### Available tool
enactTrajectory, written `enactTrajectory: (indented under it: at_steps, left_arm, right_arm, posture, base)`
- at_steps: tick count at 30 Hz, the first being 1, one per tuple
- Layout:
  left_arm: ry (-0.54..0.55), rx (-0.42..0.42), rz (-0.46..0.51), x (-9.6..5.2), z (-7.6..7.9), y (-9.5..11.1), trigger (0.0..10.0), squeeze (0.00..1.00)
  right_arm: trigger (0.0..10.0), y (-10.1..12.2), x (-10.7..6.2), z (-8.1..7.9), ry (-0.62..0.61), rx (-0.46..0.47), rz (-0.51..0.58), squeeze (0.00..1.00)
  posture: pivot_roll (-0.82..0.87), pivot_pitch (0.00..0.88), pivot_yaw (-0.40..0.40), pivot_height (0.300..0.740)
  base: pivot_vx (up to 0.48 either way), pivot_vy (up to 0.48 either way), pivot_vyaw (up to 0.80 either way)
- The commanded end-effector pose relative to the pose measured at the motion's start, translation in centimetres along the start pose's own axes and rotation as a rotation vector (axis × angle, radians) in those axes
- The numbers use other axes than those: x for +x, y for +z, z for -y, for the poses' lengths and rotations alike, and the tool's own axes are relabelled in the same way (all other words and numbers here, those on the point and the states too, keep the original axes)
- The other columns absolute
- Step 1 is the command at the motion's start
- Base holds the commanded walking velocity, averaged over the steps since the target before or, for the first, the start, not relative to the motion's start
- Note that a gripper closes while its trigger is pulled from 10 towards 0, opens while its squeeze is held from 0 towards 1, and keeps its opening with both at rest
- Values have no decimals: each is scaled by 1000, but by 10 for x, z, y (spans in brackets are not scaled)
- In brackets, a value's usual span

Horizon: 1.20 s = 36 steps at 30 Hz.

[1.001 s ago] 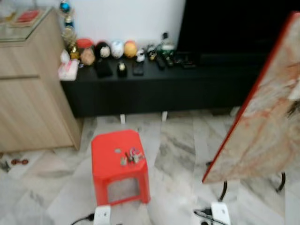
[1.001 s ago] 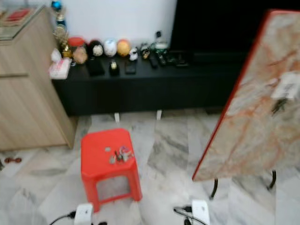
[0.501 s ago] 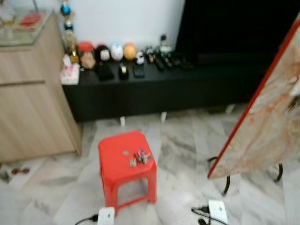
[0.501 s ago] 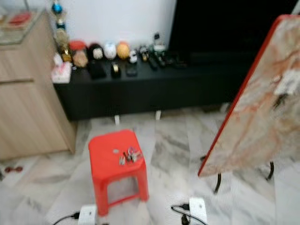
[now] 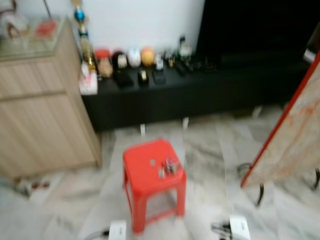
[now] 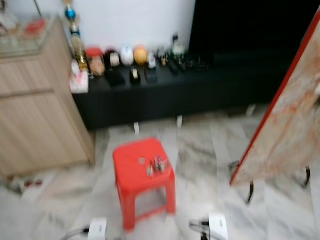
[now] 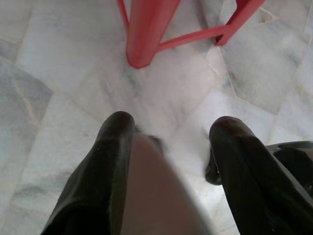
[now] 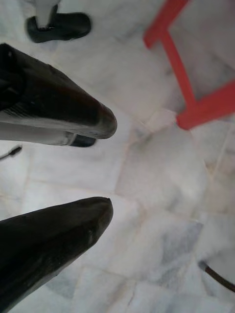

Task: Hang keys on a hook

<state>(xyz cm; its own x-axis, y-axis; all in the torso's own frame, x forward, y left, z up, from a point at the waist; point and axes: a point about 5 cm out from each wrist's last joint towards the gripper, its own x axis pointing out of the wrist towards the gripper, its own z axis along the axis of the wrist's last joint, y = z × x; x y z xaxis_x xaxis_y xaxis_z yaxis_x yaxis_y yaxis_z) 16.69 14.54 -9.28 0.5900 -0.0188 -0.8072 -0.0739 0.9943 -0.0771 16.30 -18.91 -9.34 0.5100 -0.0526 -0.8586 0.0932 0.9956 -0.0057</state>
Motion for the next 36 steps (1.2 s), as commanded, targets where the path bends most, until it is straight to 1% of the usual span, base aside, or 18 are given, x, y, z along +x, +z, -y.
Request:
enactTrajectory:
  at_steps: [1,5,17,26,36]
  left_arm:
    - [5,-5,-33,-1,-3,-7,10000,0]
    - [5,-6,-33,-1,-3,-7,10000,0]
    - [12,18,-31,-2,-5,-7,10000,0]
    - [10,11,-37,-2,-5,-8,10000,0]
    - [9,6,-38,-2,-5,-9,10000,0]
  right_arm:
    - [10000,3,1,-5,13,0,8,0]
    - [10000,3,1,-5,14,-3,8,0]
    - [10000,3,1,-6,14,0,11,0]
    - [10000,4,1,-6,17,-21,25,0]
    - [10000,5,1,-6,22,-22,37,0]
  posture:
    - [37,0,-76,740]
    - [37,0,-76,740]
    - [37,0,-77,740]
    - [37,0,-76,740]
    - [38,0,-77,740]
  base:
    - [0,304,0]
    - [0,302,0]
    - [0,0,0]
    - [0,0,0]
    - [0,0,728]
